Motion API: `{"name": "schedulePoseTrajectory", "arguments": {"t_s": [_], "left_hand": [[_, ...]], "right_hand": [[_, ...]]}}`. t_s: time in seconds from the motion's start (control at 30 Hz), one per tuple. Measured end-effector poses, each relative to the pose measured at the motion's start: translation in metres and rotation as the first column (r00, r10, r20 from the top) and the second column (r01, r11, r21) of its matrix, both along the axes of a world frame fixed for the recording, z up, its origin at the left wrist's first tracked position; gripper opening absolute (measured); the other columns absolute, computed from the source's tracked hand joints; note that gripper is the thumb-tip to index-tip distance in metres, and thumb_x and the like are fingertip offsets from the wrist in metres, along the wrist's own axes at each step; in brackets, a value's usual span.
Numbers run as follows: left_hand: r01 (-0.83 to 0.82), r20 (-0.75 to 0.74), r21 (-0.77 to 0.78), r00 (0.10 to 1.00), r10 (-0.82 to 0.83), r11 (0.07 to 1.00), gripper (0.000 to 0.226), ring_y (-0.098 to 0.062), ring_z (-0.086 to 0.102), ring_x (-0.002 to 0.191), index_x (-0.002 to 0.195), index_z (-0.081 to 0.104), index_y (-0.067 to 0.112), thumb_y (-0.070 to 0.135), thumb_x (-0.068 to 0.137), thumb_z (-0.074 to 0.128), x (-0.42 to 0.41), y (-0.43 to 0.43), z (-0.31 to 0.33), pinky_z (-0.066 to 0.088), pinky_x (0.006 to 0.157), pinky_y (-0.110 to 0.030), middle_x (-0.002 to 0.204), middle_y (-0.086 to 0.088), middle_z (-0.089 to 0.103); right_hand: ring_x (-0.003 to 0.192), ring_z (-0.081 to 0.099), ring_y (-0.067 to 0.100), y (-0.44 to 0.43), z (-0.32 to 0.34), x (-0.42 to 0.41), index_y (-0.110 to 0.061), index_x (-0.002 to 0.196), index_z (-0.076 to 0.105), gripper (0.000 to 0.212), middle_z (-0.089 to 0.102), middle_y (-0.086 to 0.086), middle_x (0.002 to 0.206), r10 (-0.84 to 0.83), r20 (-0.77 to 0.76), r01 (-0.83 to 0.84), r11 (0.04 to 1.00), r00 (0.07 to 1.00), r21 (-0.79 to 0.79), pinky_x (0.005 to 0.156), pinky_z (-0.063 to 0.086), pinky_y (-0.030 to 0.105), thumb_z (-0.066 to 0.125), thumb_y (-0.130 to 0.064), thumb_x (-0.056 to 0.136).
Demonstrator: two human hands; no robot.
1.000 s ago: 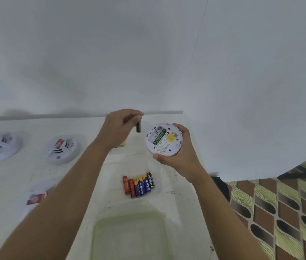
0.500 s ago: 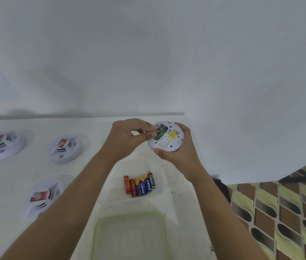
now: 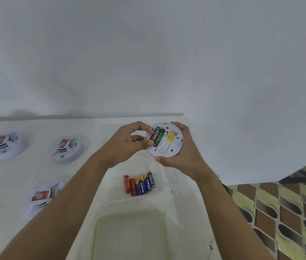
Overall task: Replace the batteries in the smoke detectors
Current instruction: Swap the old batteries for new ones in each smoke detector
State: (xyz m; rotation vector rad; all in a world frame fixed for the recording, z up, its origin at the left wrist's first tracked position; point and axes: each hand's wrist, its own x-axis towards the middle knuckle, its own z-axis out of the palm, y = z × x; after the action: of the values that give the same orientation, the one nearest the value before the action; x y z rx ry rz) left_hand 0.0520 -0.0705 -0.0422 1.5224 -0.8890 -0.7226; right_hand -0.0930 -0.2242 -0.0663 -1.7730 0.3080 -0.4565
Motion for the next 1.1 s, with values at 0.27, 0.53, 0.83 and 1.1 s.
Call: {"name": "schedulePoseTrajectory", "arguments": {"t_s": [0.27, 0.53, 0.83, 1.1], "left_hand": [[-0.079, -0.085, 0.04, 0.993, 0.082, 0.996, 0.018, -0.028, 0.072, 0.093, 0.103, 0.071, 0.013, 0.005, 0.087, 0.071, -0.018, -0.003, -0.004, 0.058, 0.079, -0.032, 0.119, -0.01, 0.066], [-0.179, -0.005, 0.028, 0.984, 0.179, 0.983, 0.019, -0.021, 0.071, 0.092, 0.107, 0.072, 0.022, 0.012, 0.09, 0.07, -0.047, 0.008, -0.001, 0.056, 0.086, -0.036, 0.102, -0.001, 0.076], [-0.406, -0.064, -0.194, 0.914, 0.402, 0.893, 0.019, -0.02, 0.066, 0.108, 0.107, 0.072, 0.02, 0.015, 0.09, 0.067, -0.08, 0.037, 0.004, 0.051, 0.097, -0.042, 0.121, -0.006, 0.069], [-0.643, -0.086, -0.241, 0.76, 0.644, 0.727, 0.015, -0.012, 0.065, 0.087, 0.098, 0.071, 0.021, 0.014, 0.087, 0.063, -0.099, 0.096, -0.005, 0.055, 0.075, -0.025, 0.096, 0.007, 0.073]], "right_hand": [[0.112, 0.056, -0.009, 0.004, -0.006, -0.015, -0.023, 0.132, 0.035, 0.09, 0.052, -0.011, 0.125, 0.024, -0.03, -0.024, 1.0, 0.999, -0.002, 0.085, 0.052, 0.015, 0.086, 0.002, 0.062], [0.121, 0.056, -0.001, 0.008, -0.008, -0.033, -0.023, 0.138, 0.032, 0.094, 0.053, -0.012, 0.13, 0.098, 0.002, -0.098, 0.995, 0.995, 0.024, 0.091, 0.053, 0.022, 0.084, 0.014, 0.069], [0.126, 0.055, 0.01, 0.04, -0.004, -0.042, -0.018, 0.141, 0.029, 0.098, 0.05, -0.002, 0.136, 0.131, 0.093, -0.139, 0.987, 0.987, 0.083, 0.09, 0.057, 0.033, 0.085, 0.014, 0.068], [0.118, 0.057, 0.0, 0.088, -0.013, -0.053, -0.031, 0.136, 0.03, 0.095, 0.051, -0.016, 0.131, 0.211, 0.096, -0.224, 0.96, 0.973, 0.169, 0.077, 0.06, 0.028, 0.082, 0.016, 0.071]]}}
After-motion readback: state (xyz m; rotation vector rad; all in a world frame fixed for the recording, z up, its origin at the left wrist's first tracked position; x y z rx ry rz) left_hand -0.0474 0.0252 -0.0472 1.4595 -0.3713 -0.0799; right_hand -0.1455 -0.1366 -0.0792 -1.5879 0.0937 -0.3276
